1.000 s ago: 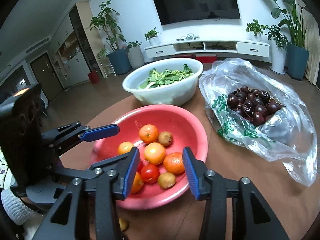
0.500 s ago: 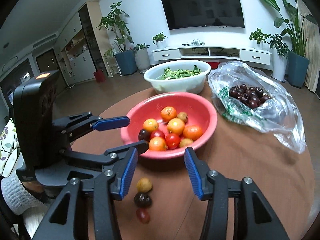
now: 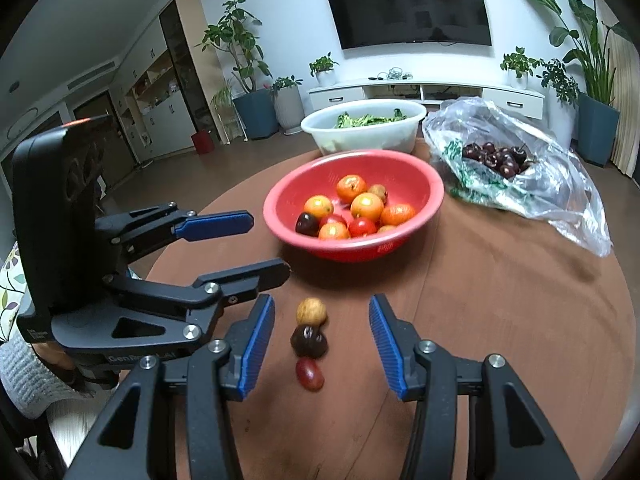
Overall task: Organize fruits
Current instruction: 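Grasp a red grape with the left tool while the right tool grasps another grape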
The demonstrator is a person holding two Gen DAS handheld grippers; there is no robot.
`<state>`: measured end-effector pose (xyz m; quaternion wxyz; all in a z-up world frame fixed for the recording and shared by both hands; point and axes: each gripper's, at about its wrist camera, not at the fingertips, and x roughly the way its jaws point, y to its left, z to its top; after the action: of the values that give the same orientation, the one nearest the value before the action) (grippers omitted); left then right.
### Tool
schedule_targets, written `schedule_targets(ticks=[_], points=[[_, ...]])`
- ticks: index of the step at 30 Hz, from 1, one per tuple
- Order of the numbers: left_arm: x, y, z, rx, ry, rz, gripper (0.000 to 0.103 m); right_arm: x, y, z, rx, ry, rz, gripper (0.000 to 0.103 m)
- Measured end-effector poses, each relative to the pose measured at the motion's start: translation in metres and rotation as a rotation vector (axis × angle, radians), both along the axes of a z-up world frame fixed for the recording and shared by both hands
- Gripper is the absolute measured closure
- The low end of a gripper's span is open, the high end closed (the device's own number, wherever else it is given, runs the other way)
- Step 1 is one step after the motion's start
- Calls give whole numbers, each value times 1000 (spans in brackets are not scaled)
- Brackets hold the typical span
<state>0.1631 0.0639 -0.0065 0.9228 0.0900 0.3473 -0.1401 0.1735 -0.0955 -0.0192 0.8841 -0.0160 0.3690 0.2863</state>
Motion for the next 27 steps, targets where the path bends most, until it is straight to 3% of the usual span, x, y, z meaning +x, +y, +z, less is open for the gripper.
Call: schedule_targets(ticks=[15, 27], points=[[-52, 22, -28, -30, 73, 5, 47, -16, 9, -25, -78, 33, 35, 50], [-64, 18, -42, -54, 126, -40, 47, -20, 19, -39, -141, 57, 72, 50]])
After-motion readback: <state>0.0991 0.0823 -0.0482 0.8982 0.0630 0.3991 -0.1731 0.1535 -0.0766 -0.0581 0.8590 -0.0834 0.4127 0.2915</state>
